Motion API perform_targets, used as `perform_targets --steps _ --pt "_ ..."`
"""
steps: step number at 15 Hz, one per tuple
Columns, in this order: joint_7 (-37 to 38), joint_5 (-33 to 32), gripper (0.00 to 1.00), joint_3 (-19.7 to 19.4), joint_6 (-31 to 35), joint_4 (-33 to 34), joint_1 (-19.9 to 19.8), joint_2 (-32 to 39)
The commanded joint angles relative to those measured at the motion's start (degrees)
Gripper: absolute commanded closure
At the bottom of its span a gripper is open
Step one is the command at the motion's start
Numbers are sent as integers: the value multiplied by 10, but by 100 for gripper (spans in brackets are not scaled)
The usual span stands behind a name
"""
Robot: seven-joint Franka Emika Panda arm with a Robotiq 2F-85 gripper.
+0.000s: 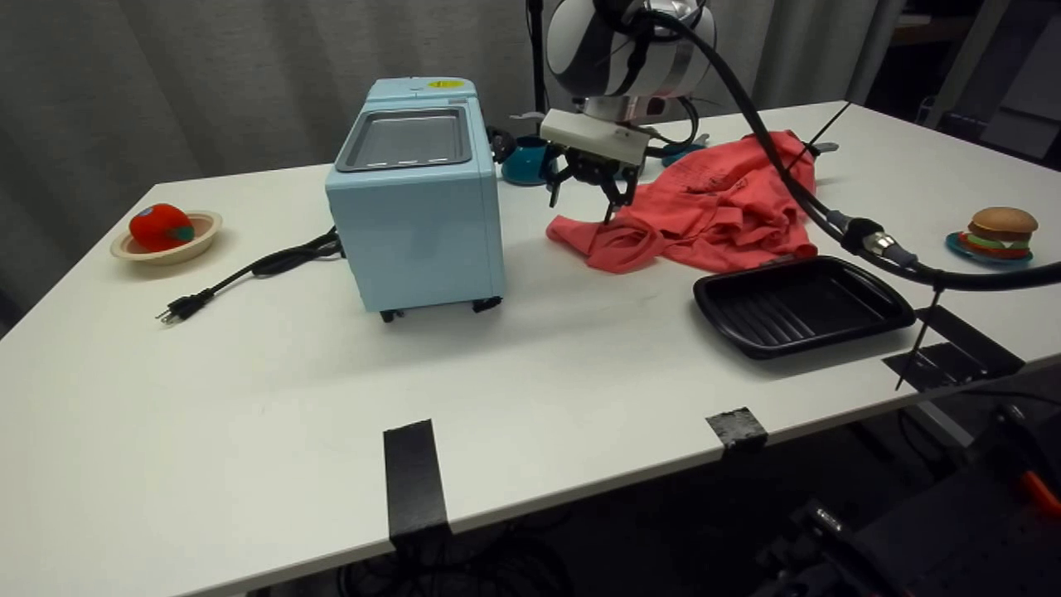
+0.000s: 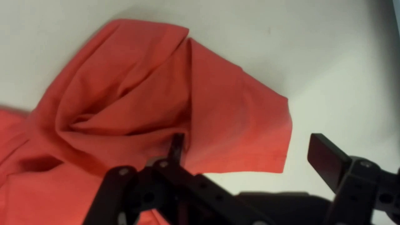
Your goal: Completely fold the red cloth
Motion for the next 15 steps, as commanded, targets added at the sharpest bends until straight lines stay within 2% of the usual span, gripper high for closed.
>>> perform_targets --steps 1,2,3,6,7,8,9,11,12,15 --pt "-8 7 11 -16 -44 37 14 14" --pt "-7 7 17 -17 -52 41 15 15" --pt "-5 6 31 -19 -61 44 16 15" --pt "1 2 57 -25 -88 53 20 16" --pt "2 1 63 -26 -98 56 20 15" --pt "3 -1 65 -29 -105 56 21 15" --pt "7 -4 78 -32 -114 56 23 15" --pt "14 -11 94 -40 -130 57 27 16" --pt "22 -14 99 -45 -139 58 30 15" --pt "43 -17 100 -55 -160 61 38 16"
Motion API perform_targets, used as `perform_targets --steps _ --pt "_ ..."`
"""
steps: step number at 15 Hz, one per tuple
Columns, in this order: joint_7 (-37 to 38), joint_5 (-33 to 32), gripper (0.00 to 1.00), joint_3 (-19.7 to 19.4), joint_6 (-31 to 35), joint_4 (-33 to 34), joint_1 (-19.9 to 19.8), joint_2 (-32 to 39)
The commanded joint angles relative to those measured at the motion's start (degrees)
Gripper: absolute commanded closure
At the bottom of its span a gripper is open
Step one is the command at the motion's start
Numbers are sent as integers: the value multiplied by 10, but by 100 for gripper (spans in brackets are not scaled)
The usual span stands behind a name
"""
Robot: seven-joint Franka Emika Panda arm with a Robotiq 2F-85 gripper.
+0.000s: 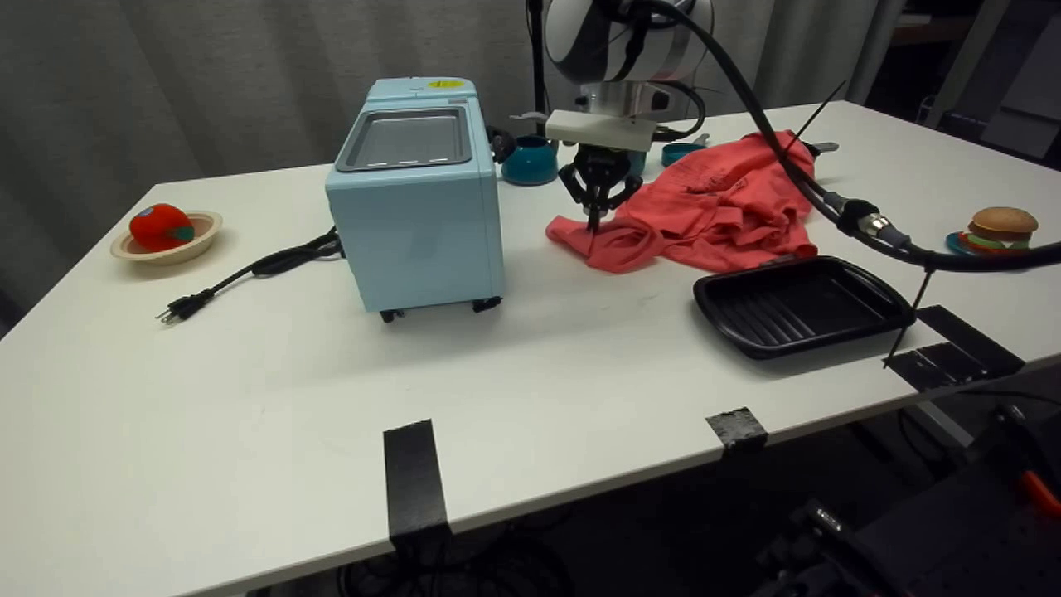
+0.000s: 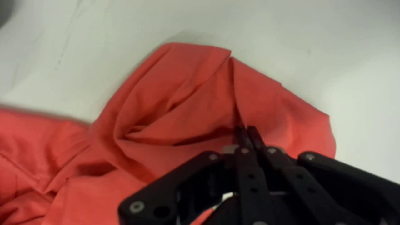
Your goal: Completely fold the red cloth
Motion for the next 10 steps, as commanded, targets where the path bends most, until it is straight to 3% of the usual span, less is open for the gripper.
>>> perform_targets --steps 1,3,10 --pt "33 -10 100 -19 -30 24 17 10" --pt "37 3 100 -13 2 19 14 12" --pt "67 37 100 -8 220 10 20 41"
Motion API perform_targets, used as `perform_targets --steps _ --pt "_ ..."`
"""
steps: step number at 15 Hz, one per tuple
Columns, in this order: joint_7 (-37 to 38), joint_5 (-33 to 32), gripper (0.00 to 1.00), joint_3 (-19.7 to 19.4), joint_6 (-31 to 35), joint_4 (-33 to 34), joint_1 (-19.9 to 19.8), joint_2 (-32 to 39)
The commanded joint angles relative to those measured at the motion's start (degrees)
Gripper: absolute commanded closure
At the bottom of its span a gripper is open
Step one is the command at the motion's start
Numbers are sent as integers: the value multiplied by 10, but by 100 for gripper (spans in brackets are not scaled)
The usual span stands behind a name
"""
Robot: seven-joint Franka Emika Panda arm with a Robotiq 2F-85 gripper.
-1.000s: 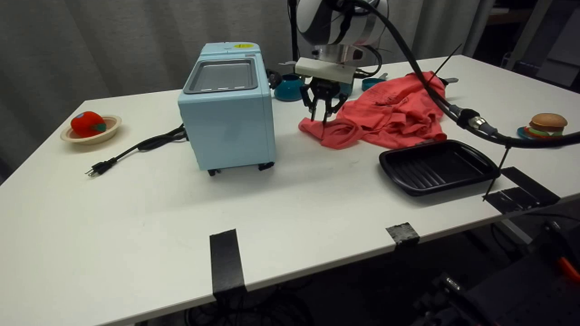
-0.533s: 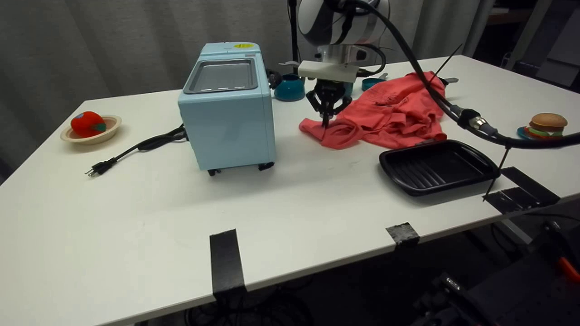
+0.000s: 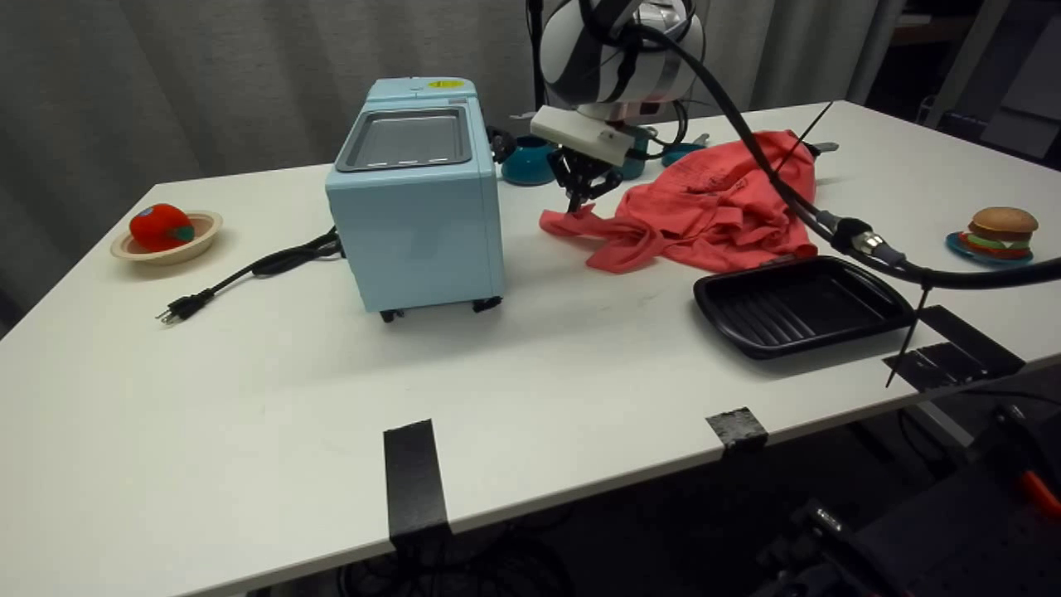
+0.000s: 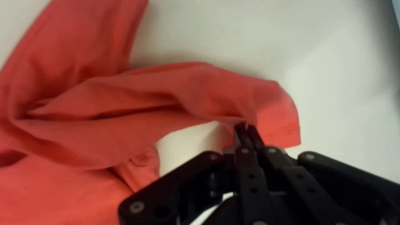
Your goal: Completely fold the red cloth
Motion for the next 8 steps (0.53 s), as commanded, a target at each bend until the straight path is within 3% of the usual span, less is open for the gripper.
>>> perform_targets --steps 1,5,8 --pt "33 14 100 -13 70 9 16 21" --pt "82 3 100 -38 105 7 38 32" --pt "90 -7 100 -51 89 5 47 31"
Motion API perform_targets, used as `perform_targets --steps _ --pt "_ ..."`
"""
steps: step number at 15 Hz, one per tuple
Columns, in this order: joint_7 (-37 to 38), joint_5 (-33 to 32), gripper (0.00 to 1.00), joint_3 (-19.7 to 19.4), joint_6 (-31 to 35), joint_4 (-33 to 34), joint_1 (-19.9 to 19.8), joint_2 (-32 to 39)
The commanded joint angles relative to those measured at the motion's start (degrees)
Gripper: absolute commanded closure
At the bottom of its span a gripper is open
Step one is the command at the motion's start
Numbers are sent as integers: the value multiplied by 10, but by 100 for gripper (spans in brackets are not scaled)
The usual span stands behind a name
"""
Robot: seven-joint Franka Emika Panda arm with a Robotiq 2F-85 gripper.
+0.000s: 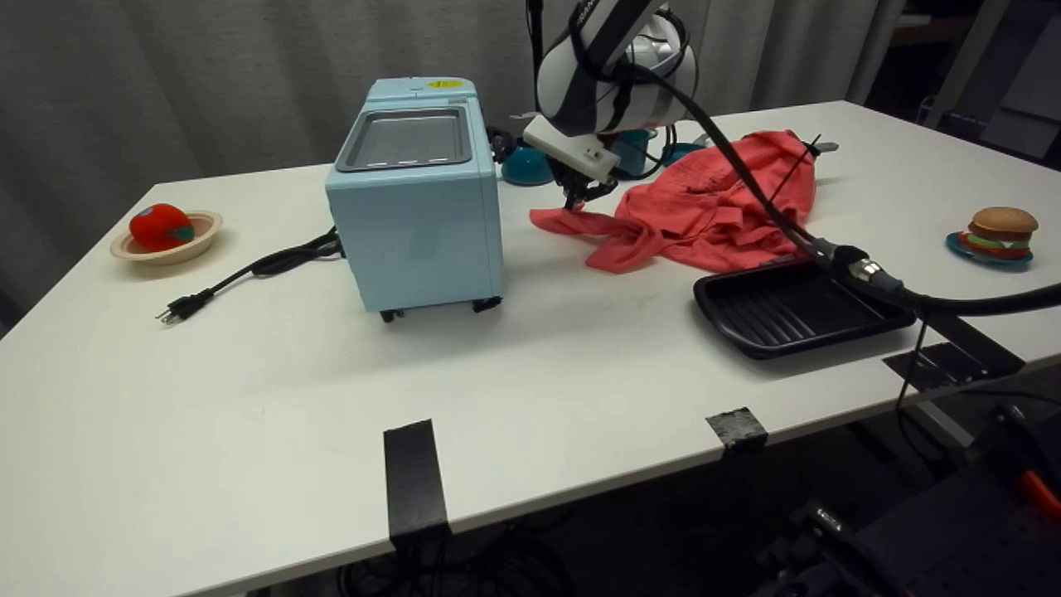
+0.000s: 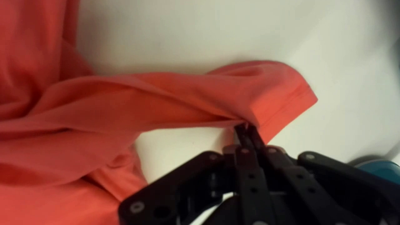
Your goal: Completely fold the red cloth
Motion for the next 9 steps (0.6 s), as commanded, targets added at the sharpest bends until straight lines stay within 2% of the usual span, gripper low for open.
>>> perform_targets --steps 1,3,9 --pt "9 -12 100 -21 -9 5 16 4" --pt "-23 -23 100 -11 -19 6 6 1" --pt "-90 -78 100 -28 -6 9 11 6"
